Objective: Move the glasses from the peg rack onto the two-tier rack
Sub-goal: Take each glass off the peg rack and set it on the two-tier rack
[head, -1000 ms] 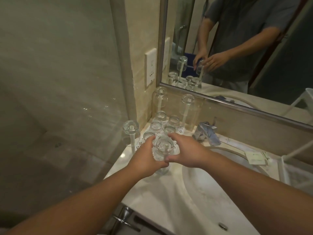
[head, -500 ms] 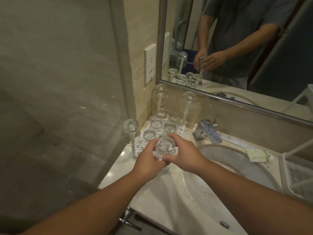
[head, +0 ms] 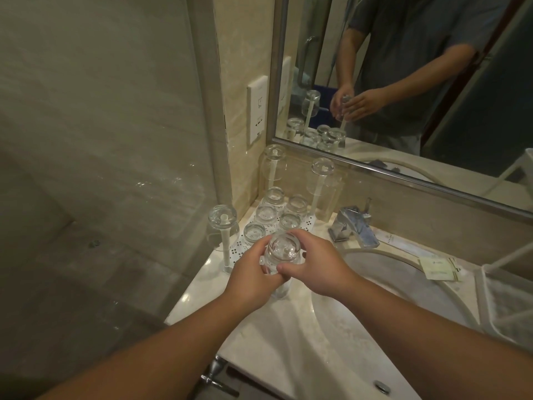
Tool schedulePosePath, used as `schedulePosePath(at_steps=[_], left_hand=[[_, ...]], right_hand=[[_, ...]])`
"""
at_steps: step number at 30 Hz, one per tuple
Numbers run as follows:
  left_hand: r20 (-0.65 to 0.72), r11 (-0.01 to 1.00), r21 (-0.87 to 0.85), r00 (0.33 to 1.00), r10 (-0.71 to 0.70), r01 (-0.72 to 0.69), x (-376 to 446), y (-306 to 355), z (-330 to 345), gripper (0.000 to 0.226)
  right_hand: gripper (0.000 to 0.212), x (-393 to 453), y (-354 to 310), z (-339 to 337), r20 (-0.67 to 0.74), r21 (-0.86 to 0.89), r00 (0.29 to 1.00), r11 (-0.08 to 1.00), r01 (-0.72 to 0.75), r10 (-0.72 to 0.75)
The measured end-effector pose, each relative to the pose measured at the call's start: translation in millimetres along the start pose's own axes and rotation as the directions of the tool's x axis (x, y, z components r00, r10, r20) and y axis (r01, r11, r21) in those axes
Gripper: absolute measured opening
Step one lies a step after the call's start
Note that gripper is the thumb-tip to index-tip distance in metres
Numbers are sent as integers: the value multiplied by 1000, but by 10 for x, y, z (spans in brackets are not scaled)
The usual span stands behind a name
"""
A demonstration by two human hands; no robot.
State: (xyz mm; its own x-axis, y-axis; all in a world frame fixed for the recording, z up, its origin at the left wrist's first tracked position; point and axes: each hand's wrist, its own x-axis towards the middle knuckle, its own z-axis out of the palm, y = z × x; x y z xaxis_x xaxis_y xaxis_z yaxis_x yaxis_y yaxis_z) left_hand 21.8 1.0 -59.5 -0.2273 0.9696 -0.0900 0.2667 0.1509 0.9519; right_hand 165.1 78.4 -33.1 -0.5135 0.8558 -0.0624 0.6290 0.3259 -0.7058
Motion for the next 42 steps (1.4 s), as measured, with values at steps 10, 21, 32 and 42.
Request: schedulePosePath(at_steps=[10, 21, 32, 42], left_hand=[[-97, 998, -10, 993, 60, -61, -28, 83, 20, 62], [-110, 995, -39, 990, 90, -95, -19, 328, -53, 66], [-153, 971, -164, 977, 149, -173, 13, 743, -169, 73], [370, 335, -833, 894, -253, 440, -121, 904, -2, 80]], right_hand=[[69, -13, -155, -174, -11, -30, 999, 998, 52, -52], [64, -55, -397, -438, -51, -25, 993, 994, 109, -110], [45, -100, -703, -783, -190, 142, 973, 977, 161, -133], [37, -195, -765, -739, -247, 357, 969, 929, 101, -10]])
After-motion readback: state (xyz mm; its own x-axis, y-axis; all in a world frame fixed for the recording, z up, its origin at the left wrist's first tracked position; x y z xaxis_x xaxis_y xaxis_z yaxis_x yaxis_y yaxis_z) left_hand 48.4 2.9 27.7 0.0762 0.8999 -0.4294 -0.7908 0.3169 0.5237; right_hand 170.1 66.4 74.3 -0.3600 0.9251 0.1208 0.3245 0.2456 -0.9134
